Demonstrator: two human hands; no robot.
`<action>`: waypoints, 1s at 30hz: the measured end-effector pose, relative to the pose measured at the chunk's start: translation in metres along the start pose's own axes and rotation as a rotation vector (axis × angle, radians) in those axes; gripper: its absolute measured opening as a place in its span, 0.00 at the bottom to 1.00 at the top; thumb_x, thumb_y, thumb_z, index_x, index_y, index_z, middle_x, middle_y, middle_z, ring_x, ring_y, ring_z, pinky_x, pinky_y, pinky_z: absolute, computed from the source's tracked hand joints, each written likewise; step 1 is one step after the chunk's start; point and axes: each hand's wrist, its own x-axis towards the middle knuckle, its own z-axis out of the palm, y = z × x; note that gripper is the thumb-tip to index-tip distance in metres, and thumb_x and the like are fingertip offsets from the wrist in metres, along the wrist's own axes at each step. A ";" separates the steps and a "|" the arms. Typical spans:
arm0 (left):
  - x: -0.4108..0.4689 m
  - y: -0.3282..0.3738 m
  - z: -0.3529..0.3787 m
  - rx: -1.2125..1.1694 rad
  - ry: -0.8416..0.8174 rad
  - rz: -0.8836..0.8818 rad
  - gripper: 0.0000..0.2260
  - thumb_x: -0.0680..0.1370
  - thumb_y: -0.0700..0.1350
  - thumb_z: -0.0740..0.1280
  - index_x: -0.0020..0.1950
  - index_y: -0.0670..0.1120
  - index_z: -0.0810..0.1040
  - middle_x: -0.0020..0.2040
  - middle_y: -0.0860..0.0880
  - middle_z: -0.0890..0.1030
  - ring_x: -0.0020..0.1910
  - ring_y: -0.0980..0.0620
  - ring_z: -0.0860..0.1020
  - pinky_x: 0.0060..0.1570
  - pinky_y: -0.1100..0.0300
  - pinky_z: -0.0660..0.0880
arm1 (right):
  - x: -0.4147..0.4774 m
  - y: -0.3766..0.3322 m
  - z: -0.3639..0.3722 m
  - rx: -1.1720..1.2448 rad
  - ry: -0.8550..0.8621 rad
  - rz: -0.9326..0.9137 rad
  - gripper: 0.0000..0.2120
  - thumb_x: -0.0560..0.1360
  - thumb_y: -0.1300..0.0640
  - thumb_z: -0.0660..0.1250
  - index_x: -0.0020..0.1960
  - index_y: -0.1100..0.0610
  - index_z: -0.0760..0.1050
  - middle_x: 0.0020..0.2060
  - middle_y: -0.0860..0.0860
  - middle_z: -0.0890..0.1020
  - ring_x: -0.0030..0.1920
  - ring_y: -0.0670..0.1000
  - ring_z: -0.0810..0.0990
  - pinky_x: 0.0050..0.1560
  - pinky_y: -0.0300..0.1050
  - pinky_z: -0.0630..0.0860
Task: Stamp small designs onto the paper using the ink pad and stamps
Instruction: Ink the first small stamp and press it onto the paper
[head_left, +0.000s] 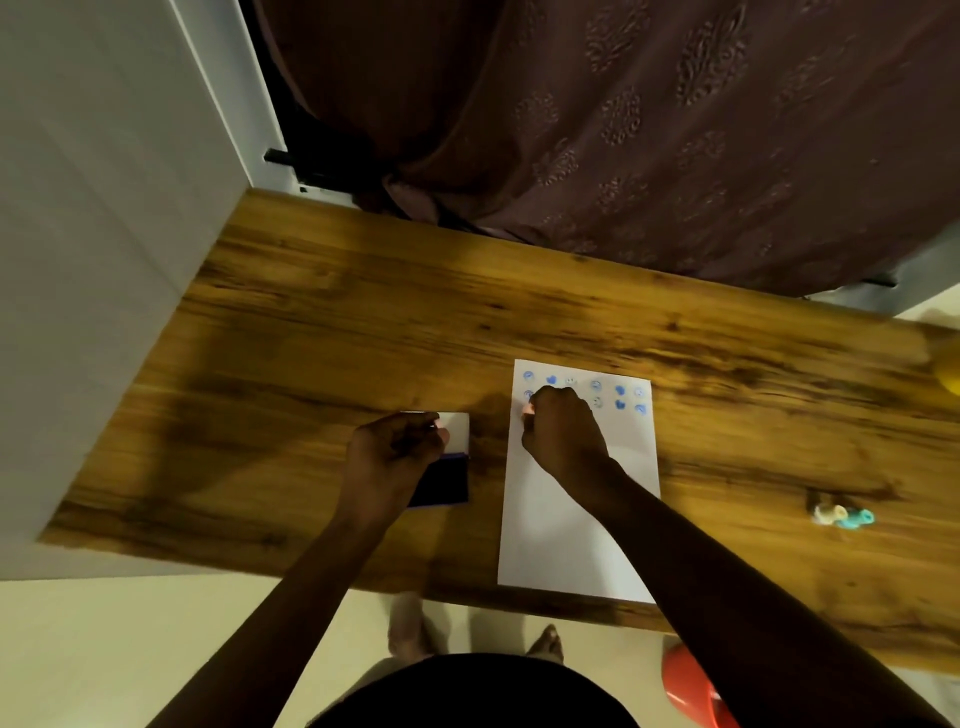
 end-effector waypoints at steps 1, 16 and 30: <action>-0.001 0.002 0.001 0.004 -0.004 0.007 0.10 0.77 0.42 0.75 0.58 0.43 0.85 0.52 0.46 0.88 0.52 0.48 0.86 0.55 0.48 0.83 | 0.000 -0.001 -0.001 -0.001 0.003 0.003 0.17 0.77 0.51 0.72 0.62 0.60 0.78 0.57 0.57 0.84 0.56 0.58 0.84 0.60 0.50 0.81; -0.016 0.024 0.029 0.046 -0.074 0.019 0.09 0.76 0.44 0.75 0.56 0.51 0.85 0.47 0.55 0.88 0.46 0.56 0.87 0.48 0.61 0.82 | -0.010 0.047 -0.051 1.343 -0.179 0.457 0.15 0.73 0.58 0.76 0.54 0.67 0.82 0.41 0.59 0.85 0.40 0.52 0.82 0.44 0.44 0.79; -0.040 0.050 0.111 -0.056 -0.390 0.169 0.24 0.75 0.36 0.76 0.69 0.50 0.79 0.67 0.50 0.82 0.65 0.47 0.81 0.59 0.44 0.82 | -0.098 0.093 -0.064 1.358 -0.214 0.087 0.14 0.76 0.56 0.74 0.60 0.59 0.81 0.50 0.58 0.86 0.45 0.52 0.85 0.47 0.42 0.81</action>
